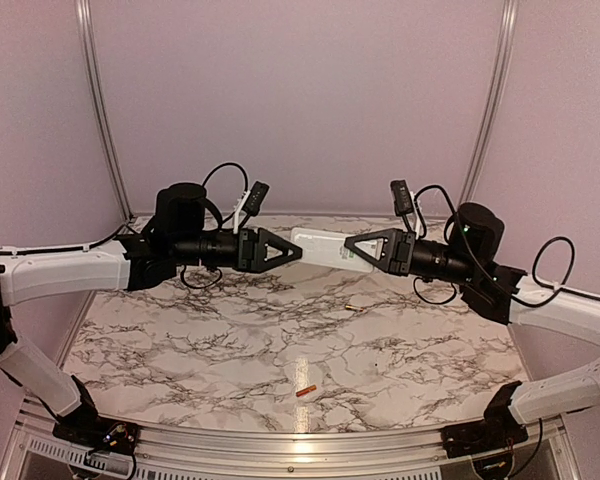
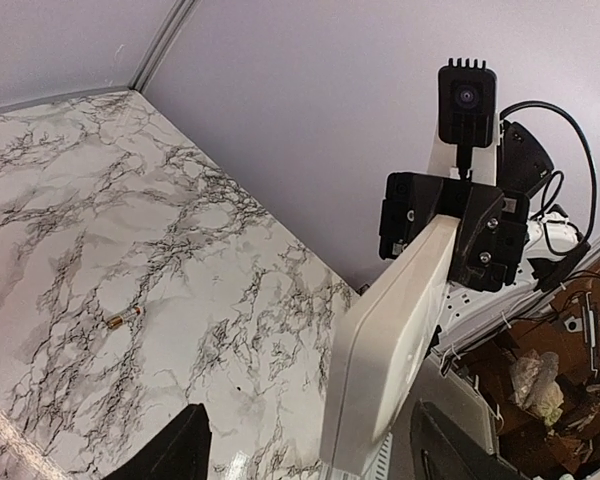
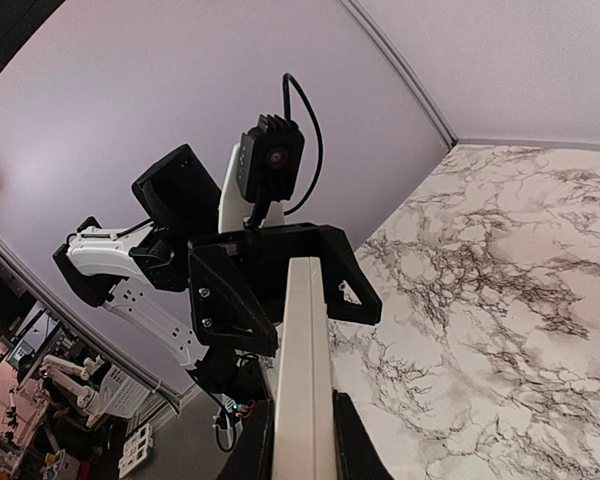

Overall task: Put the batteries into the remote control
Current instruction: Remove the battery cover from the remote control.

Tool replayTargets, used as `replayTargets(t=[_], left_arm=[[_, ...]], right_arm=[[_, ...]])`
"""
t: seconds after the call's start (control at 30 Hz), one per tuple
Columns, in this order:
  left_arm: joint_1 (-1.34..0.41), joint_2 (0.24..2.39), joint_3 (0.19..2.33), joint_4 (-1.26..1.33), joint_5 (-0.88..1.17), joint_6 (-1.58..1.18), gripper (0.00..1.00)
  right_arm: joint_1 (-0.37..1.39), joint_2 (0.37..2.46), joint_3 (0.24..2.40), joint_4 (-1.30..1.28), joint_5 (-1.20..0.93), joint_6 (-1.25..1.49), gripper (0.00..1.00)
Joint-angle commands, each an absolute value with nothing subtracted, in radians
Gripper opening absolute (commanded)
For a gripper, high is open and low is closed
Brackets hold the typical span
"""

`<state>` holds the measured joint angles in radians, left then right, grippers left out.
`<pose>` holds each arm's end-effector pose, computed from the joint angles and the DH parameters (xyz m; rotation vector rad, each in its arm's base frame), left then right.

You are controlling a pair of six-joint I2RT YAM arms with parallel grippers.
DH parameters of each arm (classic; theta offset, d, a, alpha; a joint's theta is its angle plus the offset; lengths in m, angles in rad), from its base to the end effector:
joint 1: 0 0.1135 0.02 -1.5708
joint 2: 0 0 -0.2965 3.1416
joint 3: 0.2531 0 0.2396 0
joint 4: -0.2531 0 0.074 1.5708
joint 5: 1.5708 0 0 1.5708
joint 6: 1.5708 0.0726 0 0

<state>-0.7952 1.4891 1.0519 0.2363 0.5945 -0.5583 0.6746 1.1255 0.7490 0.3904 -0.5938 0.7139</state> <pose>0.2250 -0.2875 0.3384 0.7103 1.8663 -1.4537 0.1810 0.1968 0.3535 -0.4953 1.7152 1.5071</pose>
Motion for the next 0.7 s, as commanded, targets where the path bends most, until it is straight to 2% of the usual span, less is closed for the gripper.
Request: replayTargets(t=[0.0, 0.17, 0.33, 0.5, 0.67], left_arm=[[-0.806, 1.517, 1.108, 0.28, 0.611, -0.575, 0.7], [-0.81, 1.55, 1.129, 0.296, 0.632, -0.595, 0.67], [-0.811, 1.575, 1.152, 0.275, 0.637, -0.593, 0.59], [-0.81, 1.586, 1.161, 0.252, 0.65, -0.582, 0.46], [-0.805, 1.594, 1.154, 0.266, 0.682, -0.586, 0.27]], right_arm=[[0.667, 1.146, 0.75, 0.467, -0.609, 0.744, 0.0], [0.667, 1.156, 0.744, 0.481, -0.612, 0.751, 0.0], [0.667, 1.157, 0.747, 0.479, -0.611, 0.751, 0.0], [0.667, 1.155, 0.75, 0.476, -0.616, 0.748, 0.0], [0.668, 1.148, 0.756, 0.469, -0.626, 0.747, 0.0]])
